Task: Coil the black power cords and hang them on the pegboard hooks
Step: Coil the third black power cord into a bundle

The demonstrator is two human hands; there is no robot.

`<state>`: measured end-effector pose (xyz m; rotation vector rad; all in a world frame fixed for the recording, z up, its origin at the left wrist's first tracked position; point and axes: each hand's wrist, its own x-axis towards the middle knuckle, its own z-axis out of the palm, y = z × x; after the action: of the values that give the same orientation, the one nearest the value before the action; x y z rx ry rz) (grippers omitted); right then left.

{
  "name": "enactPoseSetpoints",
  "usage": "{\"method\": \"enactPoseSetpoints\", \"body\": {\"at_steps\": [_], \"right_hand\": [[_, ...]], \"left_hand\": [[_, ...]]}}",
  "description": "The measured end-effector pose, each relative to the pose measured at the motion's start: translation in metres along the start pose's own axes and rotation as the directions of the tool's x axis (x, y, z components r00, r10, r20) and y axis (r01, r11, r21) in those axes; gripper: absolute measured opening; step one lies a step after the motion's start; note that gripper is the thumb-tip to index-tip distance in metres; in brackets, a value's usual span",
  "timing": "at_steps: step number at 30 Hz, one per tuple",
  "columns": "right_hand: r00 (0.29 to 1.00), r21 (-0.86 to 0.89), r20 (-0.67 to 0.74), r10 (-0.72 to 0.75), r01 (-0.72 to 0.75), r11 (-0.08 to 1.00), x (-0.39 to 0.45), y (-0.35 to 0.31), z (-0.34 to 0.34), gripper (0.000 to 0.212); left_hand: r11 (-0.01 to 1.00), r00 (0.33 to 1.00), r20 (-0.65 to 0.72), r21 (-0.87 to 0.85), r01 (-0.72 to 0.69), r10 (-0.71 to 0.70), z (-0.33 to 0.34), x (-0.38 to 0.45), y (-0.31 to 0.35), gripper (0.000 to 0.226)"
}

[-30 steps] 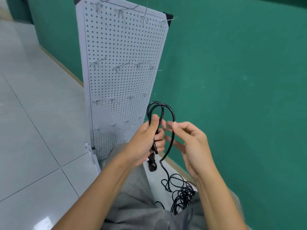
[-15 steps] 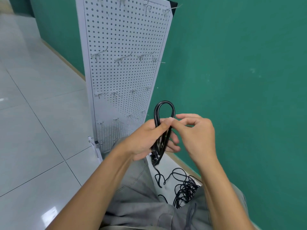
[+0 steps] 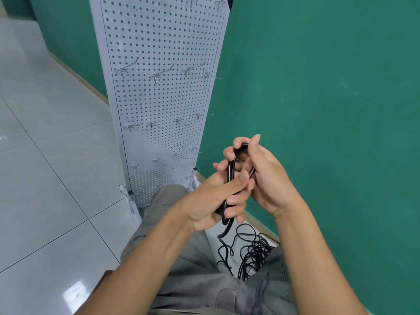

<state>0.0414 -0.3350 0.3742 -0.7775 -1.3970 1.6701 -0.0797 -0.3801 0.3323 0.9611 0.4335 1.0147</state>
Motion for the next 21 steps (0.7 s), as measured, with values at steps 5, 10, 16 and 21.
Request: {"method": "enactPoseSetpoints", "body": {"at_steps": [5,10,16,21], "right_hand": [[0.995,-0.015,-0.095,-0.014,0.012,1.0,0.007,-0.002,-0.001,0.056],[0.996,-0.06,-0.079,-0.036,0.032,0.998,0.013,0.0,-0.005,0.055],[0.998,0.008,-0.011,0.062,-0.061,0.998,0.013,0.027,-0.007,0.077],[0.965,-0.193,0.139,0.223,-0.194,0.962,0.006,0.068,0.011,0.086]], "left_hand": [[0.984,0.997,0.045,-0.172,-0.053,0.062,-0.001,0.005,-0.006,0.027],[0.978,0.999,0.033,-0.207,0.032,-0.026,-0.005,0.004,-0.009,0.021],[0.969,0.97,-0.23,-0.21,-0.13,0.081,-0.026,0.005,0.013,0.025],[0.924,0.86,-0.471,-0.206,-0.322,0.195,-0.052,-0.003,0.036,0.034]]}}
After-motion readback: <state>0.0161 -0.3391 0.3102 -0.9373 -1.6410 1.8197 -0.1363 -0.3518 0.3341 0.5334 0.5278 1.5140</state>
